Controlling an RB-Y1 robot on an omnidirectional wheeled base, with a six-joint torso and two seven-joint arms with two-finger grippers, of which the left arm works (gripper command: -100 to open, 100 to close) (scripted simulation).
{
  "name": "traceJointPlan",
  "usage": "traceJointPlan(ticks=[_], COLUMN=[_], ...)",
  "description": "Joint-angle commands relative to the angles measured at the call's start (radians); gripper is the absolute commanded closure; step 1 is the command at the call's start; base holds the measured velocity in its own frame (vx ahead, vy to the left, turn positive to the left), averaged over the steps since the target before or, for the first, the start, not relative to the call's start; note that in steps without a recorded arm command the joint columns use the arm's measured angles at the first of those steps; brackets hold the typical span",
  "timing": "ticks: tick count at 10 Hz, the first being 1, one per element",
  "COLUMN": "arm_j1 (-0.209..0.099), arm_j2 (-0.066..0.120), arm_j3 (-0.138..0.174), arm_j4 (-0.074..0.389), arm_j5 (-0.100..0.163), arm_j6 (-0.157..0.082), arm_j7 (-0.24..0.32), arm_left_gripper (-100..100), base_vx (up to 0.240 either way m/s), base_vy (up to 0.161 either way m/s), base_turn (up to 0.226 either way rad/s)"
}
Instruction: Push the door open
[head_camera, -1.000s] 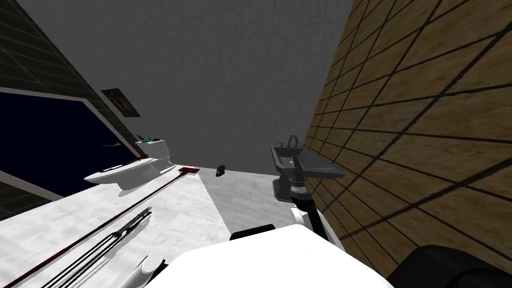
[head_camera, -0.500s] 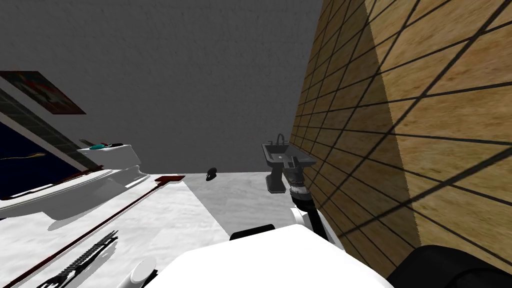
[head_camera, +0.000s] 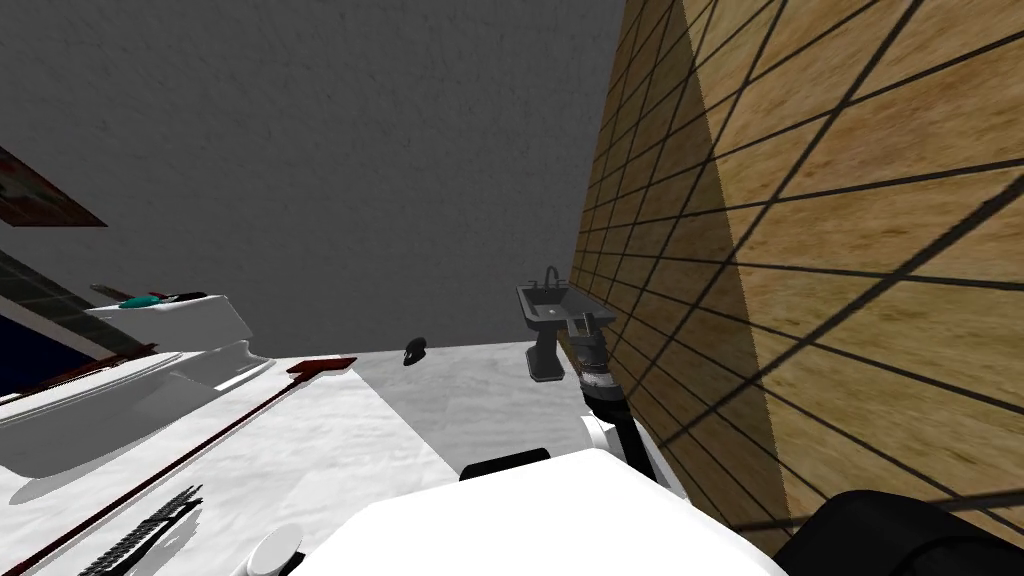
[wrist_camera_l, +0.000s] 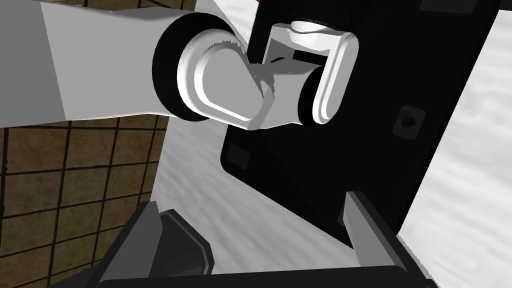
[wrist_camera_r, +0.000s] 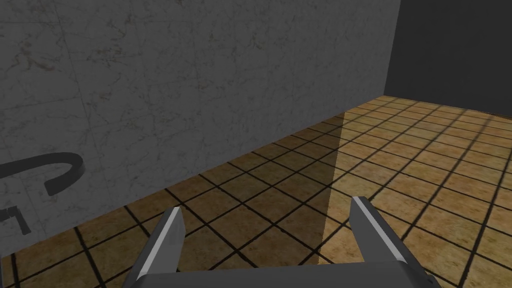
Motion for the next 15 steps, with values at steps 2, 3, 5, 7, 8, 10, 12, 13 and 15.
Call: traceJointPlan(ticks=[2, 3, 5, 7, 8, 10, 12, 13, 15], arm_j1=[0.003, 0.007, 0.019, 0.031, 0.034, 0.046, 0.057, 0.064, 0.079], arm_j2=[0.004, 0.008, 0.021, 0.032, 0.035, 0.047, 0.058, 0.065, 0.08], arm_j3=[-0.004, -0.006, -0.013, -0.019, -0.021, -0.027, -0.033, -0.038, -0.046], arm_j4=[0.004, 0.002, -0.002, -0.006, -0.008, -0.012, -0.016, -0.018, -0.024], arm_j5=[0.015, 0.025, 0.055, 0.082, 0.091, 0.118, 0.145, 0.163, 0.199], arm_j6=[0.016, 0.025, 0.053, 0.079, 0.087, 0.112, 0.138, 0.155, 0.188], arm_j7=[-0.022, -0.034, -0.072, -0.106, -0.118, -0.152, -0.187, -0.21, -0.256], arm_left_gripper=[-100, -100, -100, -100, -100, -100, -100, -100, -100], base_vx=[-0.078, -0.095, -0.106, -0.141, -0.118, -0.118, -0.116, -0.107, -0.146], base_vy=[0.01, 0.015, -0.004, -0.012, -0.01, -0.018, -0.007, -0.037, -0.049], base_turn=[-0.175, -0.224, -0.262, -0.289, -0.263, -0.302, -0.283, -0.266, -0.377])
